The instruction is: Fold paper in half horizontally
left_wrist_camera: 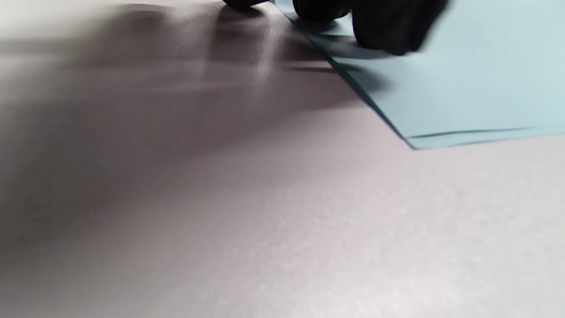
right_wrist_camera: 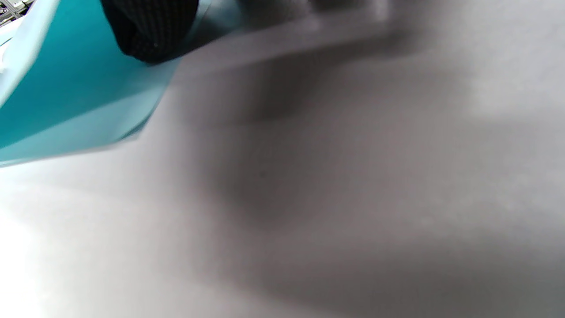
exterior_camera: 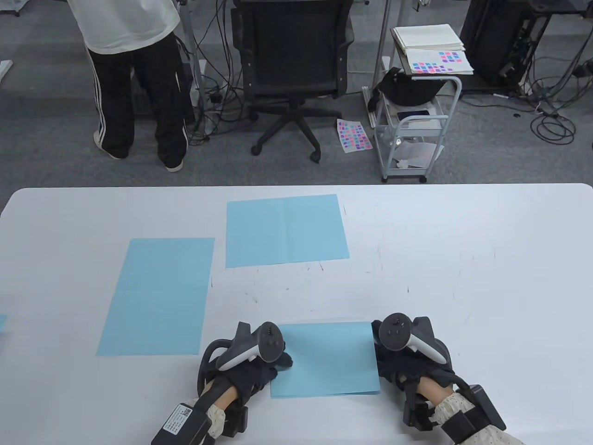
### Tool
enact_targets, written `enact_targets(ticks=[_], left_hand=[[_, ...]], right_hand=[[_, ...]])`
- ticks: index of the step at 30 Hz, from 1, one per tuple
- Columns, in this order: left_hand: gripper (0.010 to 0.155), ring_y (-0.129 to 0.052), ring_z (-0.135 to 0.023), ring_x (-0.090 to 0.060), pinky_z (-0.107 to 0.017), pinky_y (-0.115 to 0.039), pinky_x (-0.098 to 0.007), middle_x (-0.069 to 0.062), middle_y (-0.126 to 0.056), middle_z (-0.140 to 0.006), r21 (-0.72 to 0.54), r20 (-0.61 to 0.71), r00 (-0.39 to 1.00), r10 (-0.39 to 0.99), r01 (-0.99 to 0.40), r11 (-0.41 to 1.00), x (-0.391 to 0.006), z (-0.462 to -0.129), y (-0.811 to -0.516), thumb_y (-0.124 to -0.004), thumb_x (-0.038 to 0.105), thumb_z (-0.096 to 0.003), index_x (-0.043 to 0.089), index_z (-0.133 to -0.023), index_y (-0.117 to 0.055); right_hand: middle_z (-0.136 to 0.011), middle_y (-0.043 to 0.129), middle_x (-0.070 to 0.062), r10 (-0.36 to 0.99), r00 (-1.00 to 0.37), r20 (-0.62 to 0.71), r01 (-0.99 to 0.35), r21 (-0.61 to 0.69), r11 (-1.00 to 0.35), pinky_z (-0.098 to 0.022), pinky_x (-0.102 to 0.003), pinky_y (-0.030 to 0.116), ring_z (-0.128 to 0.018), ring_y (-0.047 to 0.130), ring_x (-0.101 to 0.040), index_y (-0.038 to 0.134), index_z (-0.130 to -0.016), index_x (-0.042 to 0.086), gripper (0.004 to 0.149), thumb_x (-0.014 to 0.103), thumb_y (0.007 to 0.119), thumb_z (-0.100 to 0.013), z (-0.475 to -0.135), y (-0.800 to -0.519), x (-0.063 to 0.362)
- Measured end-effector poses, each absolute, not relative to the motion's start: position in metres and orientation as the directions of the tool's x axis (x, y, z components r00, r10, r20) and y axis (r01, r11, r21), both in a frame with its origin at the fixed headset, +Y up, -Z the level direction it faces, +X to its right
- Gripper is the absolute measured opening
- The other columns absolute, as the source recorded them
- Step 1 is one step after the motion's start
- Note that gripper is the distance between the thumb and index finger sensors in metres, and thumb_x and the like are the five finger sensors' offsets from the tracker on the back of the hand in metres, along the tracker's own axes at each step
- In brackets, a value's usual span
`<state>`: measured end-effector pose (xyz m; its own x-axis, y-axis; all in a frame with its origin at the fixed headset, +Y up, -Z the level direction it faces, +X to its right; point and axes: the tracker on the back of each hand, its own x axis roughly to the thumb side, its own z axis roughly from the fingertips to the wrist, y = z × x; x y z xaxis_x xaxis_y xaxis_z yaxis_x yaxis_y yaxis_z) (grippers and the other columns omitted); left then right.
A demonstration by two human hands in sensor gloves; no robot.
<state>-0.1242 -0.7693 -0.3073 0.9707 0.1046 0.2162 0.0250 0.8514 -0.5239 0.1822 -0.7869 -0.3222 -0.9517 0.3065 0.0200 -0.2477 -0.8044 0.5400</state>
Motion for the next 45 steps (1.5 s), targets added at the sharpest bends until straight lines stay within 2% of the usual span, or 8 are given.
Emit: enact_targets(ticks=[4, 7, 11, 17, 24, 34, 40, 45], left_hand=[[0.073, -0.038, -0.117, -0.013, -0.089, -0.039, -0.053, 0.032, -0.035, -0.113, -0.442, 0.271, 0.959, -0.075, 0.194, 0.876, -0.115, -0.303, -0.771, -0.078, 0.056, -0.033, 0.058, -0.094, -0.039], [0.08, -0.036, -0.117, -0.014, -0.089, -0.039, -0.053, 0.032, -0.034, -0.115, -0.442, 0.266, 0.961, -0.077, 0.193, 0.876, -0.115, -0.302, -0.772, -0.077, 0.056, -0.0328, 0.06, -0.098, -0.03], [0.077, -0.034, -0.117, -0.012, -0.089, -0.04, -0.052, 0.034, -0.031, -0.114, -0.462, 0.256, 0.964, -0.07, 0.186, 0.867, -0.119, -0.303, -0.775, -0.074, 0.058, -0.0321, 0.063, -0.097, -0.035], [0.075, -0.033, -0.116, -0.011, -0.089, -0.04, -0.052, 0.033, -0.031, -0.115, -0.452, 0.261, 0.962, -0.078, 0.193, 0.871, -0.118, -0.301, -0.774, -0.074, 0.057, -0.0328, 0.063, -0.098, -0.036], [0.075, -0.034, -0.116, -0.011, -0.089, -0.04, -0.052, 0.031, -0.032, -0.115, -0.453, 0.248, 0.967, -0.064, 0.174, 0.875, -0.119, -0.299, -0.776, -0.073, 0.056, -0.0338, 0.061, -0.099, -0.036], [0.074, -0.034, -0.116, -0.012, -0.088, -0.04, -0.052, 0.029, -0.032, -0.116, -0.454, 0.233, 0.97, -0.064, 0.167, 0.875, -0.119, -0.297, -0.776, -0.073, 0.056, -0.0351, 0.06, -0.1, -0.036], [0.074, -0.034, -0.116, -0.012, -0.089, -0.04, -0.052, 0.028, -0.031, -0.116, -0.457, 0.232, 0.971, -0.062, 0.165, 0.874, -0.119, -0.296, -0.777, -0.073, 0.055, -0.0355, 0.059, -0.1, -0.036], [0.074, -0.034, -0.116, -0.012, -0.088, -0.041, -0.052, 0.028, -0.032, -0.116, -0.457, 0.234, 0.97, -0.063, 0.167, 0.874, -0.119, -0.296, -0.777, -0.073, 0.055, -0.0354, 0.059, -0.1, -0.036]], right_hand=[[-0.117, 0.011, 0.015, 0.306, -0.952, 0.02, -0.248, 0.54, -0.804, -0.074, -0.062, 0.008, -0.105, -0.002, -0.027, 0.042, -0.099, 0.054, 0.061, 0.04, 0.072, -0.047, -0.322, -0.787, 0.182], [-0.117, 0.012, 0.014, 0.31, -0.951, 0.022, -0.25, 0.536, -0.806, -0.074, -0.063, 0.009, -0.105, -0.002, -0.027, 0.043, -0.099, 0.054, 0.062, 0.04, 0.073, -0.047, -0.323, -0.787, 0.182], [-0.118, 0.016, 0.011, 0.313, -0.95, 0.002, -0.268, 0.512, -0.816, -0.074, -0.063, 0.01, -0.106, 0.003, -0.028, 0.047, -0.102, 0.049, 0.061, 0.037, 0.073, -0.048, -0.324, -0.781, 0.186], [-0.119, 0.032, 0.006, 0.316, -0.943, -0.109, -0.333, 0.379, -0.863, -0.075, -0.065, 0.016, -0.108, 0.015, -0.029, 0.055, -0.104, 0.035, 0.058, 0.032, 0.072, -0.049, -0.333, -0.744, 0.2], [-0.119, 0.038, 0.005, 0.354, -0.935, 0.014, -0.331, 0.324, -0.886, -0.075, -0.065, 0.019, -0.109, 0.021, -0.029, 0.053, -0.105, 0.034, 0.058, 0.032, 0.07, -0.05, -0.339, -0.716, 0.16], [-0.119, 0.034, 0.012, 0.242, -0.939, 0.245, -0.12, 0.428, -0.896, -0.074, -0.064, 0.014, -0.109, 0.016, -0.027, 0.047, -0.105, 0.04, 0.061, 0.04, 0.07, -0.049, -0.328, -0.75, 0.067], [-0.119, 0.029, 0.013, 0.117, -0.95, 0.29, 0.017, 0.422, -0.906, -0.073, -0.065, 0.012, -0.109, 0.013, -0.026, 0.046, -0.105, 0.04, 0.061, 0.042, 0.069, -0.049, -0.323, -0.767, 0.05], [-0.119, 0.026, 0.015, 0.139, -0.956, 0.258, -0.004, 0.463, -0.886, -0.073, -0.064, 0.012, -0.109, 0.012, -0.027, 0.041, -0.105, 0.041, 0.063, 0.042, 0.069, -0.049, -0.325, -0.777, 0.051]])
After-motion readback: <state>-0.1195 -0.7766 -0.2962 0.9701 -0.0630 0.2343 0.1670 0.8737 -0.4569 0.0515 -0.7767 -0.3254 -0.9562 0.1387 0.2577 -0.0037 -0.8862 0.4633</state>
